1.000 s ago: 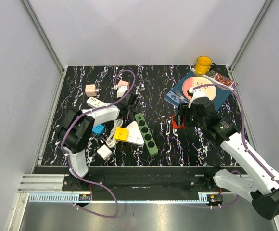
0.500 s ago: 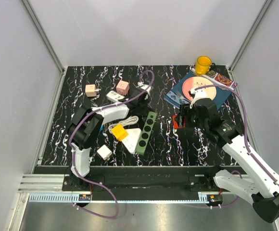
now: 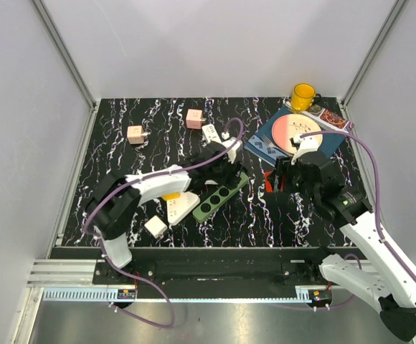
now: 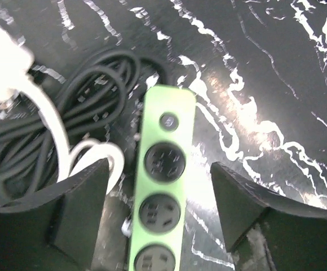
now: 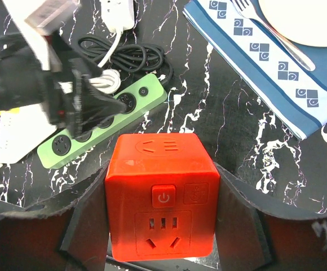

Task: Insert the plug
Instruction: Adjust the socket at the center of the board, then insert the plug into the socket.

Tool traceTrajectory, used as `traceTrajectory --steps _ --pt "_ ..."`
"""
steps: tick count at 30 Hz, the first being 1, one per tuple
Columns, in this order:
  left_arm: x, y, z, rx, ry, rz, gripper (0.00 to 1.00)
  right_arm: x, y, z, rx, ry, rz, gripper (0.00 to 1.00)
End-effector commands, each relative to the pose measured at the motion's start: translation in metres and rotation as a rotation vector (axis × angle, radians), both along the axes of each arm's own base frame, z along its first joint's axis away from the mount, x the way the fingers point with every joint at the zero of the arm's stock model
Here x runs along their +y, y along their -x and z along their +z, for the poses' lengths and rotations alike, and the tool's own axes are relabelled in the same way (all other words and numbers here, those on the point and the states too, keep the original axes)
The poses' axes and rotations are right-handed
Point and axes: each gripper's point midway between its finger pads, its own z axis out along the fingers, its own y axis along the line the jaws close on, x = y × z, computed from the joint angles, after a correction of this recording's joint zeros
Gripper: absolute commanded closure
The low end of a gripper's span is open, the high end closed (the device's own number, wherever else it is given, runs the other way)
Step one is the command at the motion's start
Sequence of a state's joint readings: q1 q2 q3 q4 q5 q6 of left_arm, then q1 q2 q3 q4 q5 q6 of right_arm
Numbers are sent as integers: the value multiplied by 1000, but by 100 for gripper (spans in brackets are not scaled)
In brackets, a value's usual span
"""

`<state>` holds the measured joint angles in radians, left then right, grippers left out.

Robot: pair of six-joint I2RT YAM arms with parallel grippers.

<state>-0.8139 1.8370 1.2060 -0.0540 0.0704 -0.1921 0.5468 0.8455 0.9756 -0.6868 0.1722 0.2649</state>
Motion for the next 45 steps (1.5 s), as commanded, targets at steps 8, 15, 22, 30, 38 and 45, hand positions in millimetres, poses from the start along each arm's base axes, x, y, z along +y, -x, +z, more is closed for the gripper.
traceTrajectory --steps 8,15,22,30,38,45 --pt "95 27 78 -189 -11 187 8 37 2 -5 83 21 236 100" --pt "186 25 130 -180 -2 392 1 64 -21 -20 156 109 399 100" --pt "235 6 172 -272 -34 513 1 99 -57 -41 216 164 554 100" --pt "255 4 155 -223 54 597 1 119 -85 -70 206 227 671 100" --pt "287 6 153 -278 -68 697 1 130 -99 -98 220 234 687 100" --pt "291 6 152 -292 -95 703 1 130 -104 -109 219 247 677 100"
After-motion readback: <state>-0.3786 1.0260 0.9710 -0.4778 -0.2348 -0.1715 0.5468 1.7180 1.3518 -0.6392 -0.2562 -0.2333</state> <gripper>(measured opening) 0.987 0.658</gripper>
